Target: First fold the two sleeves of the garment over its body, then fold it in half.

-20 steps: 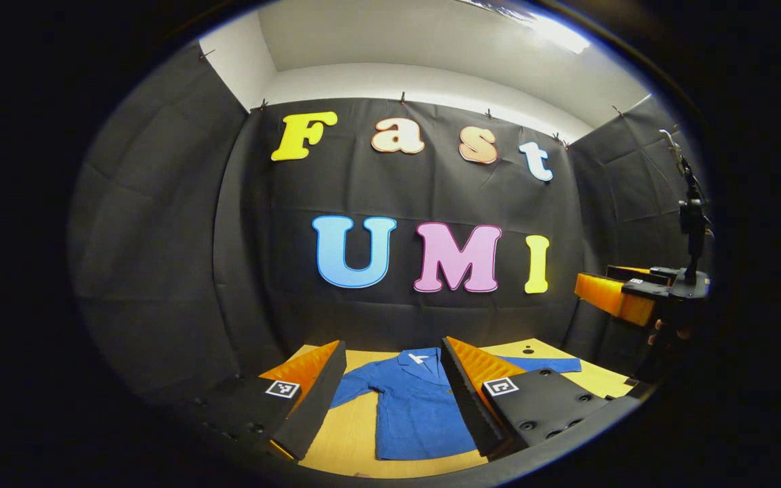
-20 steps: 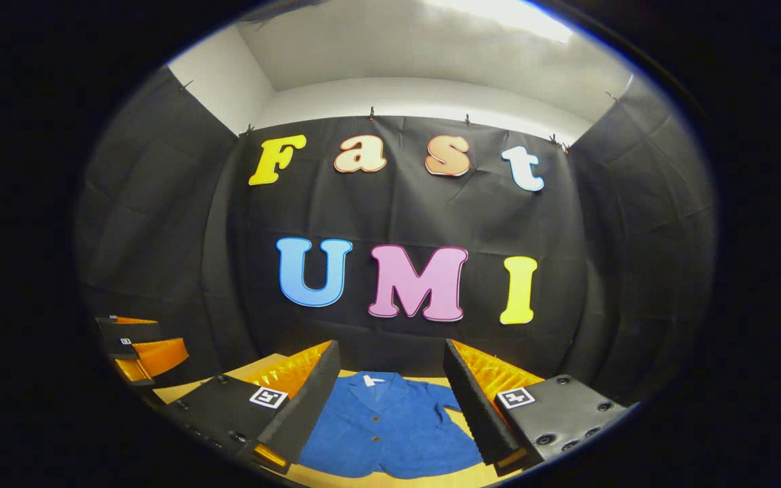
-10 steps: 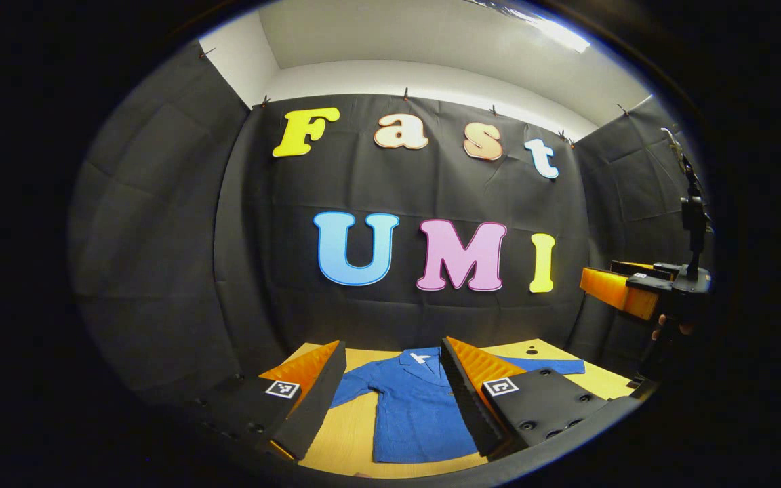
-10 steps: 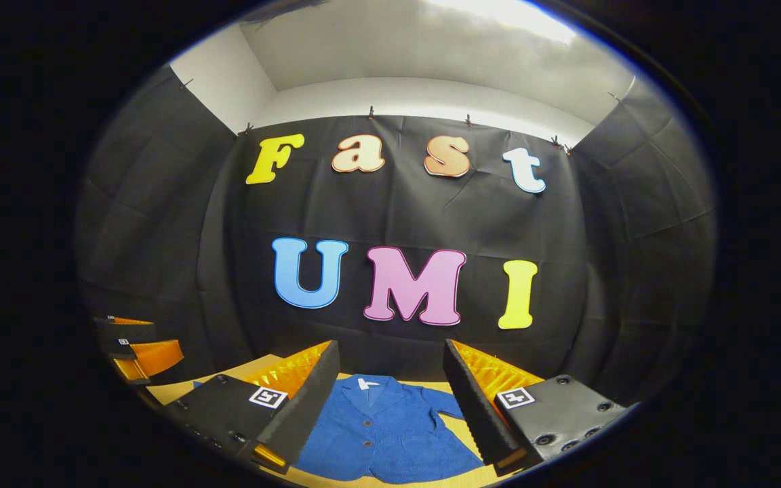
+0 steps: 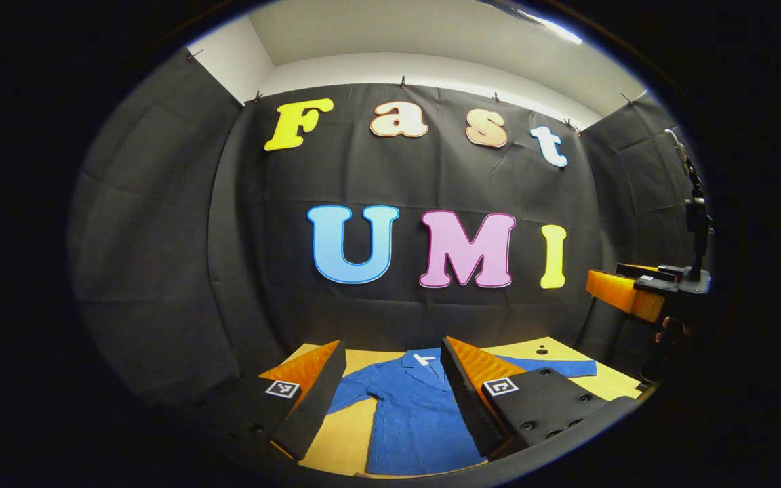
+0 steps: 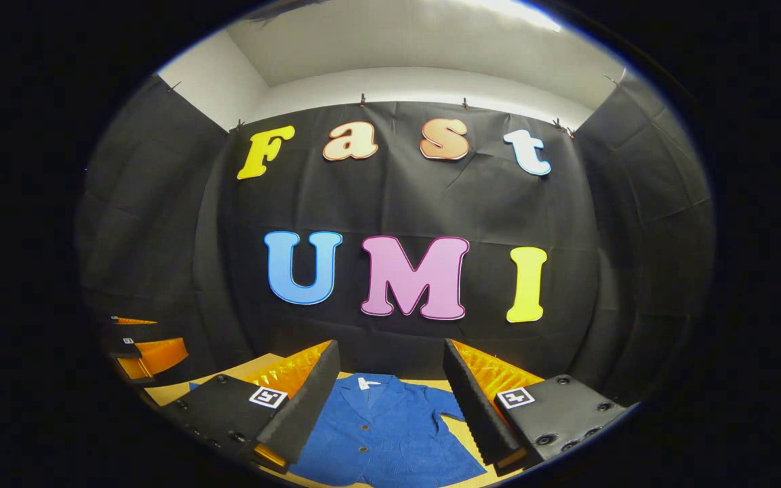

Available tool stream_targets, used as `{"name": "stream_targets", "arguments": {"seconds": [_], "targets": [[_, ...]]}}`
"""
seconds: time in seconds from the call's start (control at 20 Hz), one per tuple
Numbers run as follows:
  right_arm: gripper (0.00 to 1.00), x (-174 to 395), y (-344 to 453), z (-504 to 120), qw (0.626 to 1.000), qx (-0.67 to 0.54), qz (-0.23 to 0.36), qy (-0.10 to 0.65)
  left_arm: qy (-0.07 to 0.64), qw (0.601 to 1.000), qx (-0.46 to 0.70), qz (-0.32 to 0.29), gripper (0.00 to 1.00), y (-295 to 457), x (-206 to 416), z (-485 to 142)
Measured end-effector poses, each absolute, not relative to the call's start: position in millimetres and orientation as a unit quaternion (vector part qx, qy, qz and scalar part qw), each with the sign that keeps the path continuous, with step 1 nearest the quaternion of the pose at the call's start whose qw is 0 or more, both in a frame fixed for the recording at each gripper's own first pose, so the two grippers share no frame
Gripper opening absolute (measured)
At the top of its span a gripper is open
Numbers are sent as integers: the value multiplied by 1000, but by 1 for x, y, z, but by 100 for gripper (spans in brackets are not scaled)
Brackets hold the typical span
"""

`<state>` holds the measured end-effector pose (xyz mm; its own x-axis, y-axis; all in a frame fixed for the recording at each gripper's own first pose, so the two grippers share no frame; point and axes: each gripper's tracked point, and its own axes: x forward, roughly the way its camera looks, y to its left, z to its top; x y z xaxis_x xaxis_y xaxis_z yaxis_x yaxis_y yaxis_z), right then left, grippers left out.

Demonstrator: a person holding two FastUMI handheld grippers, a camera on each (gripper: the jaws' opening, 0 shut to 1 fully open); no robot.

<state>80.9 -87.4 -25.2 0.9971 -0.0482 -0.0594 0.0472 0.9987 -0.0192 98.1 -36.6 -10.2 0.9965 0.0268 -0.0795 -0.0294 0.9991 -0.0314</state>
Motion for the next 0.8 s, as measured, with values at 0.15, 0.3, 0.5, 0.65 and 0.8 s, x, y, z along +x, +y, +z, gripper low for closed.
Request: {"name": "stream_targets", "arguments": {"seconds": [0.15, 0.3, 0.5, 0.65, 0.8], "targets": [[96, 94, -99, -41, 999, -10, -23, 39, 47, 998, -15, 25, 81, -35, 120, -17], [96, 108, -110, -68, 997, -6, -25, 68, 51, 998, -8, 43, 81, -29, 140, -20], [95, 131, -126, -93, 996, 7, -28, 87, 64, 996, -21, 56, 81, -27, 165, -27], [96, 148, -158, -122, 992, 26, -54, 111, 70, 995, -18, 67, 80, -28, 179, -29], [96, 165, -209, -163, 984, 43, -101, 144, 80, 994, -17, 73, 81, -36, 190, -36]]}}
